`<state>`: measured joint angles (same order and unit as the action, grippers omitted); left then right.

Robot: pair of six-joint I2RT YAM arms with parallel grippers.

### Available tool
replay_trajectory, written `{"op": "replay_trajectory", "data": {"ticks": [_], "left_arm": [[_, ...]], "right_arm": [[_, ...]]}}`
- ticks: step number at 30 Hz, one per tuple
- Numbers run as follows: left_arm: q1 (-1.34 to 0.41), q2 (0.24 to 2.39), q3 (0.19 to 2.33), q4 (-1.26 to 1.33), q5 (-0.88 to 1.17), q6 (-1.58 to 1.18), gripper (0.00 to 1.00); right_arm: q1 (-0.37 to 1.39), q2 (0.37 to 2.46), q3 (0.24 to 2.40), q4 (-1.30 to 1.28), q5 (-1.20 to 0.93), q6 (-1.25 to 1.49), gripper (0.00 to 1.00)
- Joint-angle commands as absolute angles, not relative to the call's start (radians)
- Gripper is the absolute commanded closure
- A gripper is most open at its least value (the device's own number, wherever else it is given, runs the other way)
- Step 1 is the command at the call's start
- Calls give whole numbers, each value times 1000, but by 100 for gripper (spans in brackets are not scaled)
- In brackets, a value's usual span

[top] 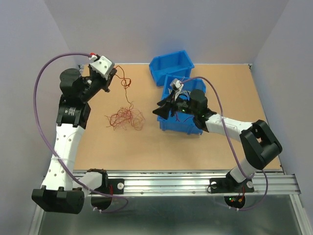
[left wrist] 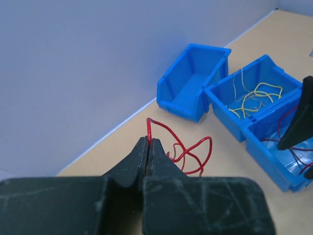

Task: Untangle the cables

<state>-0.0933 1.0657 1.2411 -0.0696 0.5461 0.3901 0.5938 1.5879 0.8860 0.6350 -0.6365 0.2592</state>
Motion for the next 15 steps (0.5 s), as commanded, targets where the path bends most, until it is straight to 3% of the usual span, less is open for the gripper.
{"op": "replay_trajectory", "data": {"ticks": [1,7,15], "left_arm": [[-146,1060,1359,-132,571,364,100],[-230,1069,1433,-146,569,305,100],[-284,1072,1505,-167,568,271,100]], "right_arm": [[661,1601,1005,765,-627,184,31],[716,1661,1069,818,-669,132,28],[787,1816,1160,859,-546,54,27]]}}
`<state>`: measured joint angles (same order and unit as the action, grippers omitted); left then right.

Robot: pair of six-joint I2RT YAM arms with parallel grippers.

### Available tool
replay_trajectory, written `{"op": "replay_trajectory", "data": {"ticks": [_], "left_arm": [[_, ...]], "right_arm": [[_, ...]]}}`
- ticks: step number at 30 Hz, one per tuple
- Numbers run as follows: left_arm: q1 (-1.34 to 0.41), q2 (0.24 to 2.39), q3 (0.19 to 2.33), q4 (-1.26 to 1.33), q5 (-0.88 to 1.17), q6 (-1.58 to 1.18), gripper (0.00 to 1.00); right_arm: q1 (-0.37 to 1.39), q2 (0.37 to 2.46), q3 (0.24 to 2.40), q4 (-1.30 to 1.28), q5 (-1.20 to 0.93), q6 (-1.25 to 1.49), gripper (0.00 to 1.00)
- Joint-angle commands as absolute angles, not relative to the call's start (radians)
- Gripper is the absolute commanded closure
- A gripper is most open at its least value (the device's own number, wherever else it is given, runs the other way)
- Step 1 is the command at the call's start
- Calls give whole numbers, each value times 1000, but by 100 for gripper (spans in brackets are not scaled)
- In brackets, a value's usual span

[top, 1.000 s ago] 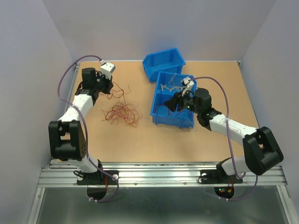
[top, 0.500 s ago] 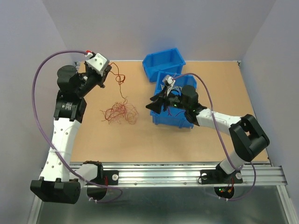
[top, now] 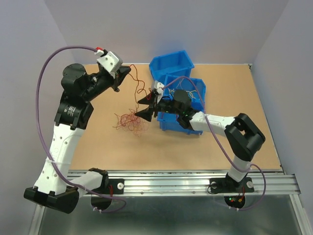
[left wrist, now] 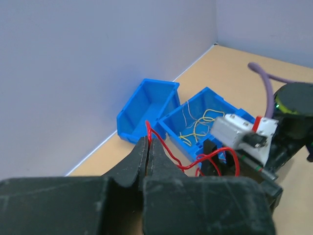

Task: Untangle the cables

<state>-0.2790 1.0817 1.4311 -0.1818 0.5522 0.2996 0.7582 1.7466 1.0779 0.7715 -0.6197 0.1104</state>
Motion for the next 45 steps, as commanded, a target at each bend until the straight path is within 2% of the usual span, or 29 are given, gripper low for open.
{"op": "replay_trajectory", "data": {"ticks": [1,4,6,7,8,10,15,21,23,27,29,32,34,36,37,38,39,40,42,44,45], "left_arm": [[-284,1072,1512,-172,569,275,100],[-284,1063,1549,-186,575,270,100],[-282,1063,1578,-198,577,256,100],[-284,1065,1616,-202,577,252,100],[-284,1084,1697,-218,557,241,100],[-284,1120,1809,-242,505,241,100],[-284,1244,2113,-296,399,244,100],[-284,1310,2275,-235,247,233,100],[-284,1304,2249,-197,186,229,100],[-282,1299,2201,-120,-90,210,100],[-284,1287,2148,-109,-123,216,100],[-284,1238,2006,-63,-127,225,100],[-284,1195,1895,-5,-74,215,100],[-284,1128,1720,43,-17,206,100],[-284,1096,1673,67,36,187,100],[-284,1085,1601,72,52,183,100],[-284,1074,1577,72,70,180,100],[-284,1066,1559,72,90,172,100],[-284,1042,1516,74,110,163,100],[-282,1023,1487,77,121,156,100],[-284,1020,1476,77,123,156,100]], "right_arm": [[795,1836,1172,870,-501,28,28],[827,1905,1242,870,-404,-32,30],[845,1974,1276,870,-321,-54,35],[850,1991,1302,873,-304,-69,44],[853,2040,1330,874,-276,-57,57],[853,2065,1338,884,-305,-48,66],[854,2080,1330,905,-371,-3,67],[854,2086,1286,922,-406,26,69],[856,2083,1270,930,-416,41,68],[856,2076,1230,954,-449,54,58],[856,2054,1197,978,-453,57,58],[859,2022,1142,1009,-472,69,60],[858,1979,1120,1040,-498,81,56],[857,1948,1097,1057,-512,94,47],[857,1918,1074,1061,-523,98,47],[857,1904,1065,1066,-529,100,49],[857,1892,1057,1078,-532,104,61],[857,1881,1046,1081,-537,107,70],[857,1859,1042,1083,-551,107,76],[856,1844,1037,1086,-560,109,89],[857,1842,1034,1088,-558,110,90]]}}
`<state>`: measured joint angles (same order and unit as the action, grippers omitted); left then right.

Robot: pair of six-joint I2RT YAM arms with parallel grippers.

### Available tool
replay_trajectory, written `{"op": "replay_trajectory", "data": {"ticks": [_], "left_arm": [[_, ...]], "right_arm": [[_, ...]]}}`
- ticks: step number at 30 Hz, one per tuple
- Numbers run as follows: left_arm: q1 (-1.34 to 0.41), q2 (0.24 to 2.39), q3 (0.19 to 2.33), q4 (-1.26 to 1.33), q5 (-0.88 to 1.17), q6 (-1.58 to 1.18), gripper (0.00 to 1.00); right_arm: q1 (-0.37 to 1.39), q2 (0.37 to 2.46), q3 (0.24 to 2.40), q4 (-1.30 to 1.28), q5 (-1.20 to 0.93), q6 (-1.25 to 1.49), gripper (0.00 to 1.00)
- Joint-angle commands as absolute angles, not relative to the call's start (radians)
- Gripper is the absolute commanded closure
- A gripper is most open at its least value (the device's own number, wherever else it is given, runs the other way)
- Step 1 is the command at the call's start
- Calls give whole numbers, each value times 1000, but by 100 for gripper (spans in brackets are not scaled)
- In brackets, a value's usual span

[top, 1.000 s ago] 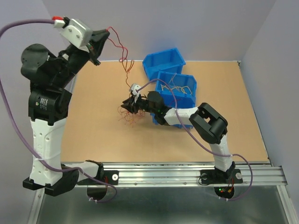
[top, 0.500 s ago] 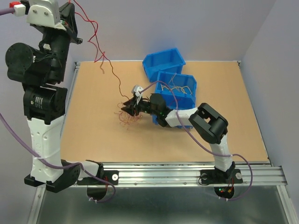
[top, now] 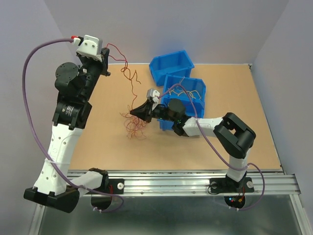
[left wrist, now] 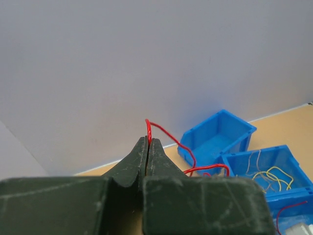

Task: Untangle the cables

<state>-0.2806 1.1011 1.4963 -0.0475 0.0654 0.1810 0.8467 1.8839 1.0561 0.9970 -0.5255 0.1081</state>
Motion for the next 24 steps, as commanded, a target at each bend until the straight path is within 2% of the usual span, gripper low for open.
{"op": "replay_trajectory", "data": {"ticks": [1,2,11,21,24], "left_arm": [[-282,1013,1462,77,127,156,100],[-284,1014,1436,77,135,158,100],[-282,1011,1197,149,244,175,100],[-284,963,964,264,258,206,100],[-282,959,916,310,239,209,100]], "right_arm": [[857,1836,1031,1088,-557,110,97],[856,1829,1026,1088,-555,115,100],[857,1720,1025,1088,-502,135,99],[857,1609,1106,1019,-308,106,99],[857,1605,1190,962,-391,124,99]]}}
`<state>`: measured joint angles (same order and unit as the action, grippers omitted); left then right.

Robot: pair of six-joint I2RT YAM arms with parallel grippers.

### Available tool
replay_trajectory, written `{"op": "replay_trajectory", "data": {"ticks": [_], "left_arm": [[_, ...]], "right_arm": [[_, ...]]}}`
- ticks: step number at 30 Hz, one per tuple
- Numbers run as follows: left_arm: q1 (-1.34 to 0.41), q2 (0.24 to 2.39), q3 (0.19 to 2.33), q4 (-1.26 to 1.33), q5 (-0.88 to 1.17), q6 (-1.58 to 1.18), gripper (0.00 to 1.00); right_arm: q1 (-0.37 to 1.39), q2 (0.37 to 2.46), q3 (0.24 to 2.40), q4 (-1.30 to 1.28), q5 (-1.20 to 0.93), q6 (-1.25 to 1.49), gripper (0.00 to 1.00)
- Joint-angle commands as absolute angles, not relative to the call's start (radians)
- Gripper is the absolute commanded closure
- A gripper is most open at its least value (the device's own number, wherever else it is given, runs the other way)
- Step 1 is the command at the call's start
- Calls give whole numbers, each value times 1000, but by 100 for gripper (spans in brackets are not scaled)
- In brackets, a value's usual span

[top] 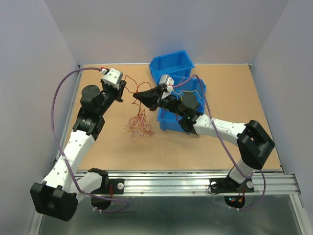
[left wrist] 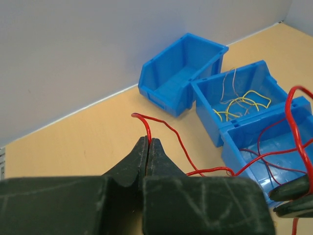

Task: Untangle the cables

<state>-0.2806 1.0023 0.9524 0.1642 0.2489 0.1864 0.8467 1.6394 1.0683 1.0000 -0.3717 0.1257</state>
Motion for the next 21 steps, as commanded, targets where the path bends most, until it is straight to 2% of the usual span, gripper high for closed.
{"op": "replay_trajectory", "data": {"ticks": [1,5,9,12,21], "left_arm": [[-282,960,914,311,233,210,100],[-273,936,908,314,232,196,100],[-262,911,888,313,323,204,100],[-262,919,885,285,356,230,100],[-261,950,876,215,413,287,100]], "right_arm": [[856,1602,1218,941,-422,135,99],[856,1582,1246,922,-425,169,99],[857,1632,1351,651,-376,79,99],[853,1673,1353,594,-290,51,100],[824,1768,1361,546,-342,-41,96]]}}
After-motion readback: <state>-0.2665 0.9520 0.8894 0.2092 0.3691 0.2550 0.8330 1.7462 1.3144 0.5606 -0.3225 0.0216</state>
